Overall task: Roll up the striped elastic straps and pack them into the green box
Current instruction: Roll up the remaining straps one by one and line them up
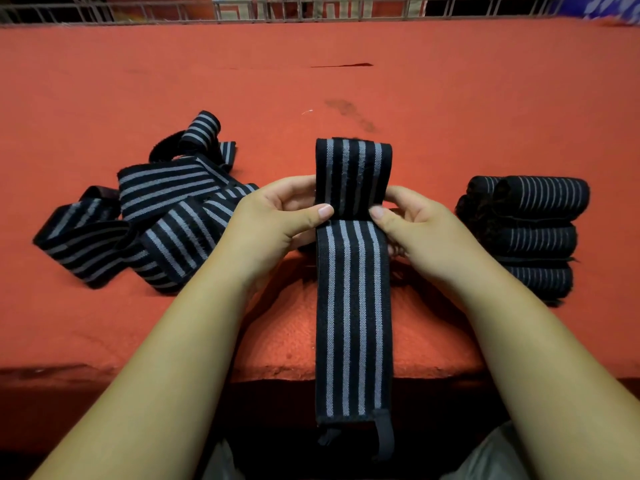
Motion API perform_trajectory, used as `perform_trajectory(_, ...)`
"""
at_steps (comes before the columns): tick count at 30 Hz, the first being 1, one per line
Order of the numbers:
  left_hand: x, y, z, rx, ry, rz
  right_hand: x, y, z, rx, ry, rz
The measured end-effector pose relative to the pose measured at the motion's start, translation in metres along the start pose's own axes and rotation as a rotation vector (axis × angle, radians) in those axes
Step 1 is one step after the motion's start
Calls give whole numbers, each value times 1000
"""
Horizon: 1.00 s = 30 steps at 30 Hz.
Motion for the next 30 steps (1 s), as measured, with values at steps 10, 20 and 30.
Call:
perform_trajectory(10, 0, 7, -4, -34, 32, -56, 3, -2, 8, -70, -41, 19)
perform_trajectory(20, -5, 4, 0, -47, 56, -71, 4, -3, 11, -313, -148, 67)
perform_trajectory(30, 0, 4, -7, 35, 172, -28, 4, 1, 6, -281, 13, -62)
Point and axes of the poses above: each hand's wrist, its own x-axis away from the middle knuckle, its own y-axis out of the back of the hand, z = x × y, the point moved 1 cm from there along -x, towards the middle knuckle, and after that the axes turned 9 degrees about y, right-handed, at the moved point
